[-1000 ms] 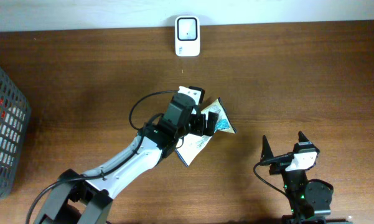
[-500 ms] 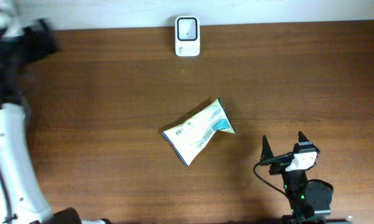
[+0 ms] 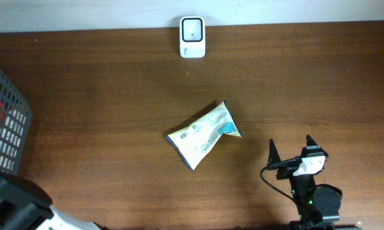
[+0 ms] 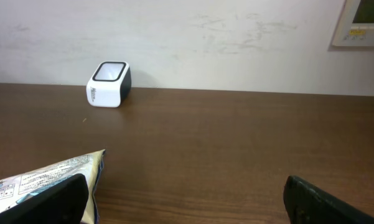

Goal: Scan the item barcode
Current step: 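Reach the left gripper back into the basket and grasp small green box, then place the small green box beside the snack bag with left gripper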

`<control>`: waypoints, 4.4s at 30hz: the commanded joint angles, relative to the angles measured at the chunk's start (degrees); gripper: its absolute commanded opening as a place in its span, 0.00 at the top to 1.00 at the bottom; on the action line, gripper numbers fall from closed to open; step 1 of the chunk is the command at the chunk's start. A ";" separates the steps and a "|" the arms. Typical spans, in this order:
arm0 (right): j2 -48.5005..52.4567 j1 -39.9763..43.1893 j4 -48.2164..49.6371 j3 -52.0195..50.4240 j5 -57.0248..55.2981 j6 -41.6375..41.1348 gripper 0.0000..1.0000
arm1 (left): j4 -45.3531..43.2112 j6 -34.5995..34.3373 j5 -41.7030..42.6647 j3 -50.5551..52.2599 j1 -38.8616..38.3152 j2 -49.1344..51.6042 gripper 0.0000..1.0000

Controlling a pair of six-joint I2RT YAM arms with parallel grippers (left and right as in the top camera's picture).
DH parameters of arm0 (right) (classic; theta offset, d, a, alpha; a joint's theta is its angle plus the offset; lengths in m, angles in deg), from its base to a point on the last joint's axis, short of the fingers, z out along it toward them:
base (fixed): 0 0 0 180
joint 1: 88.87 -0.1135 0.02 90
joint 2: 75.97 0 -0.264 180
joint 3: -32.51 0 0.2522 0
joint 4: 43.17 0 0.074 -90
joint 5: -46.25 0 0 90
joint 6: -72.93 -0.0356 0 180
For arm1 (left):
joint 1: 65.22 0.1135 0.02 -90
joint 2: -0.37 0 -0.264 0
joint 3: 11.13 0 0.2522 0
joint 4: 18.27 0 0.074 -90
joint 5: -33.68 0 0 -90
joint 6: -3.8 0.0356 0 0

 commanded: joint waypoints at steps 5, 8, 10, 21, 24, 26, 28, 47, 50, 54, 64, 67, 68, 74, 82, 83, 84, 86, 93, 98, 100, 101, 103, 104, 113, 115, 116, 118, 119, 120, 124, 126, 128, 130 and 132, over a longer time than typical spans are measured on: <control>-0.33 -0.22 -0.07 -0.42 0.13 -0.11 0.01 | -3.15 8.72 -17.90 -0.39 0.33 12.74 0.11; -0.33 -0.22 -0.07 -0.42 0.13 -0.11 0.01 | -4.13 11.26 -18.95 -0.37 0.44 17.20 0.12; -0.33 -0.22 -0.07 -0.42 0.13 -0.11 0.02 | -5.77 11.26 -19.15 -0.37 1.16 19.43 0.13; -0.33 -0.22 -0.07 -0.42 0.13 -0.13 0.01 | -9.62 16.87 -19.15 -0.37 3.80 26.45 0.35; -0.33 -0.22 -0.09 -0.42 0.13 -0.11 0.01 | -10.51 16.87 -19.12 -0.37 3.96 26.62 0.56; -0.33 -0.22 -0.07 -0.42 0.13 -0.13 0.01 | -10.86 16.87 -19.12 -0.37 3.98 26.73 0.57; -0.33 -0.22 -0.07 -0.42 0.13 -0.13 0.01 | -11.10 16.87 -19.10 -0.39 3.98 26.73 0.59; -0.33 -0.22 -0.07 -0.42 0.13 -0.13 0.01 | -6.49 26.08 14.03 -3.50 8.66 13.86 0.35; -0.33 -0.22 -0.07 -0.42 0.13 -0.13 0.01 | -6.47 30.62 15.02 -3.48 10.84 14.38 0.36; -0.33 -0.22 -0.09 -0.42 0.13 -0.11 0.01 | -6.73 32.92 14.99 -3.37 11.06 17.99 0.41; -0.33 -0.22 -0.07 -0.42 0.13 -0.13 0.01 | -8.92 34.01 13.03 -3.37 11.08 27.39 0.37; -0.33 -0.22 -0.07 -0.42 0.13 -0.11 0.01 | -9.49 33.99 9.01 -3.37 11.08 29.03 0.36; -0.33 -0.22 -0.07 -0.42 0.13 -0.11 0.01 | -9.70 33.99 7.96 -3.37 11.08 29.49 0.36; -0.33 -0.22 -0.07 -0.42 0.13 -0.13 0.01 | -10.84 33.94 7.69 -3.39 11.06 30.18 0.87; -0.33 -0.22 -0.09 -0.42 0.13 -0.11 0.01 | -9.01 25.70 7.91 -3.50 10.23 25.68 1.00; -0.33 -0.22 -0.07 -0.42 0.13 -0.13 0.01 | -9.55 21.79 7.91 -3.50 9.97 23.08 1.00; -0.33 -0.22 -0.07 -0.42 0.13 -0.13 0.01 | -10.23 19.37 8.17 -3.50 9.64 20.31 1.00; -0.33 -0.22 -0.07 -0.42 0.13 -0.13 0.01 | -11.69 16.87 8.72 -3.52 8.44 12.76 1.00; -0.33 -0.22 -0.09 -0.42 0.13 -0.11 0.01 | -9.44 1.95 13.03 -3.50 -0.28 -12.11 1.00; -0.33 -0.22 -0.07 -0.42 0.13 -0.13 0.01 | 12.31 -1.29 18.88 -3.48 -17.64 -21.64 1.00; -0.33 -0.22 -0.07 -0.42 0.13 -0.13 0.01 | 18.84 -1.25 18.82 -0.72 -27.26 -21.16 1.00; -0.33 -0.22 -0.07 -0.42 0.13 -0.11 0.01 | 19.26 -1.22 18.64 3.30 -32.98 -21.05 1.00; -0.33 -0.22 -0.07 -0.42 0.13 -0.13 0.01 | 16.31 -1.27 16.09 13.79 -42.56 -21.05 1.00; -0.33 -0.22 -0.07 -0.42 0.13 -0.11 0.01 | 12.76 -1.29 15.50 20.44 -46.71 -21.05 1.00; -0.33 -0.22 -0.07 -0.42 0.13 -0.11 0.01 | -17.79 -5.81 11.76 54.51 -59.54 -21.05 1.00; -0.33 -0.22 -0.07 -0.42 0.11 -0.11 0.01 | -22.77 -5.81 9.66 58.16 -60.50 -21.05 1.00; -0.33 -0.22 -0.07 -0.42 0.13 -0.13 0.01 | -25.81 -5.81 9.55 60.37 -61.16 -21.05 1.00; -0.33 -0.22 -0.07 -0.42 0.13 -0.13 0.01 | -26.77 -5.79 9.51 61.42 -62.25 -20.50 1.00; -0.33 -0.22 -0.09 -0.42 0.11 -0.13 0.01 | -26.84 -5.79 9.49 61.51 -62.90 -19.93 1.00; -0.33 -0.22 -0.07 -0.42 0.13 -0.13 0.01 | -27.43 -5.77 9.29 61.51 -64.19 -18.12 1.00; -0.33 -0.22 -0.07 -0.42 0.13 -0.11 0.01 | -31.10 -5.75 9.11 61.51 -66.40 -11.52 1.00; -0.33 -0.22 -0.07 -0.42 0.13 -0.11 0.01 | -31.36 -5.77 9.18 61.51 -66.47 -10.86 1.00; -0.33 -0.22 -0.07 -0.42 0.13 -0.13 0.01 | -31.08 -5.73 10.62 61.51 -66.82 -10.88 1.00; -0.33 -0.22 -0.07 -0.42 0.13 -0.11 0.01 | -29.75 -4.44 10.88 61.22 -68.06 -11.13 1.00; -0.33 -0.22 -0.07 -0.42 0.13 -0.11 0.01 | -26.77 -2.23 10.88 60.13 -70.51 -12.20 1.00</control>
